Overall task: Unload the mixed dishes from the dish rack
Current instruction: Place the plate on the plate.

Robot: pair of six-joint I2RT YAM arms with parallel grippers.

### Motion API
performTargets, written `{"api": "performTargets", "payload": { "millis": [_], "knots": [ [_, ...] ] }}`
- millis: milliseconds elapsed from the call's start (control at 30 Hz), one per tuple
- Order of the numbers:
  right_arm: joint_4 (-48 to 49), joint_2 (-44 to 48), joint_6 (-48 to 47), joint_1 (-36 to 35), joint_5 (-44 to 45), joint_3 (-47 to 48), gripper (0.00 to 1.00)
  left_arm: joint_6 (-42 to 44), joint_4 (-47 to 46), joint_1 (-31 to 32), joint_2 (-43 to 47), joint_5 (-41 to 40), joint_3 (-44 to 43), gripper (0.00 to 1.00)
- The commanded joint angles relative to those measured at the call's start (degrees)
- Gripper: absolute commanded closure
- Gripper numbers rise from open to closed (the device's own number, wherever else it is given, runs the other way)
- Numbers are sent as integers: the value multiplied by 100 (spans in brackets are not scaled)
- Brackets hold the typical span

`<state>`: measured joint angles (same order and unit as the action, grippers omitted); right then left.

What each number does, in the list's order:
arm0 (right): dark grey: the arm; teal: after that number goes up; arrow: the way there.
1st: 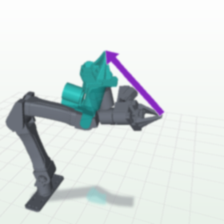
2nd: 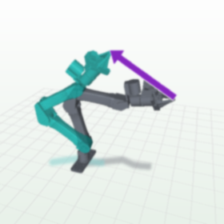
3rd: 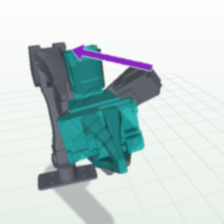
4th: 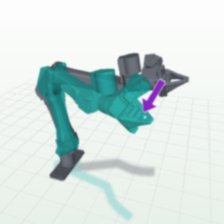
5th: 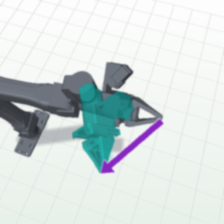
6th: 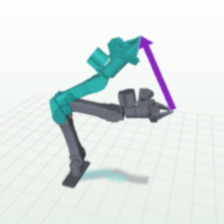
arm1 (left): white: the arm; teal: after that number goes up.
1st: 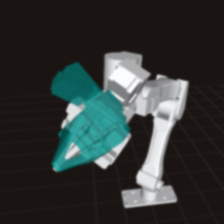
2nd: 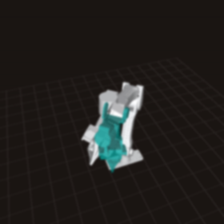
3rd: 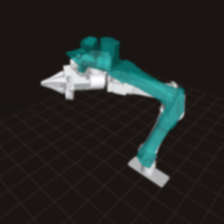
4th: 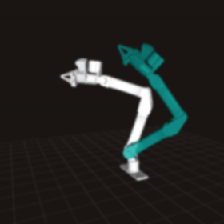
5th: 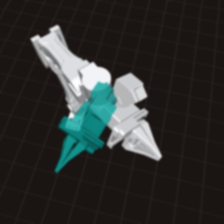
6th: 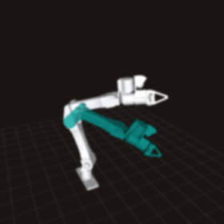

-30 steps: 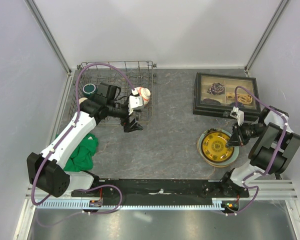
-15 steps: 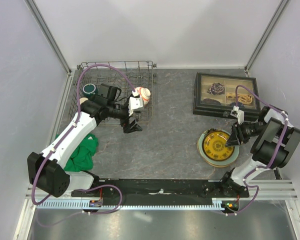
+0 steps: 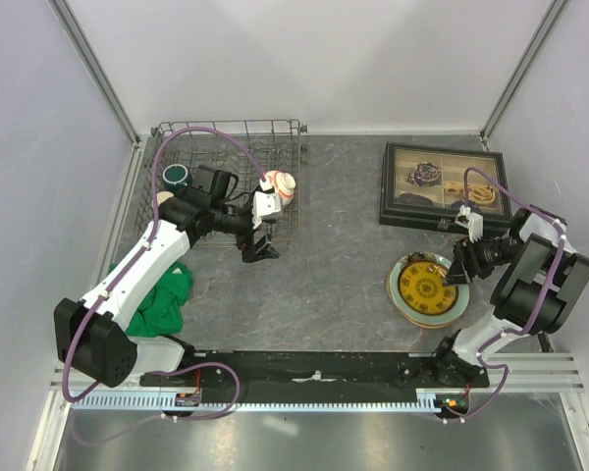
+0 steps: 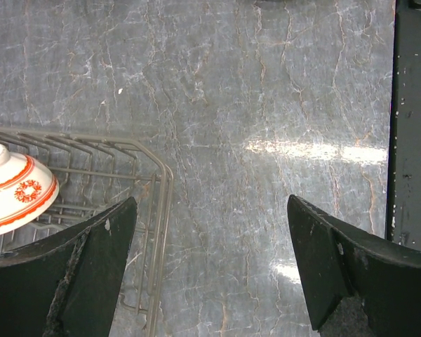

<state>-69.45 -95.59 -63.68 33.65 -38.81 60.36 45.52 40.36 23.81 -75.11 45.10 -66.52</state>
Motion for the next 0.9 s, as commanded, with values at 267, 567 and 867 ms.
{"api": "performTargets", "payload": {
  "millis": [267, 567, 867],
  "knots": [
    [186, 524, 163, 28, 66, -6, 24, 256, -72, -35, 199, -246, 130, 6],
    [274, 1243, 277, -34, 93, -6, 11, 273, -502, -157, 444, -1213, 350, 6],
    [397, 2201, 777, -455, -83, 81, 2, 371, -494, -1289, 462, -1399, 96, 1]
  ]
}}
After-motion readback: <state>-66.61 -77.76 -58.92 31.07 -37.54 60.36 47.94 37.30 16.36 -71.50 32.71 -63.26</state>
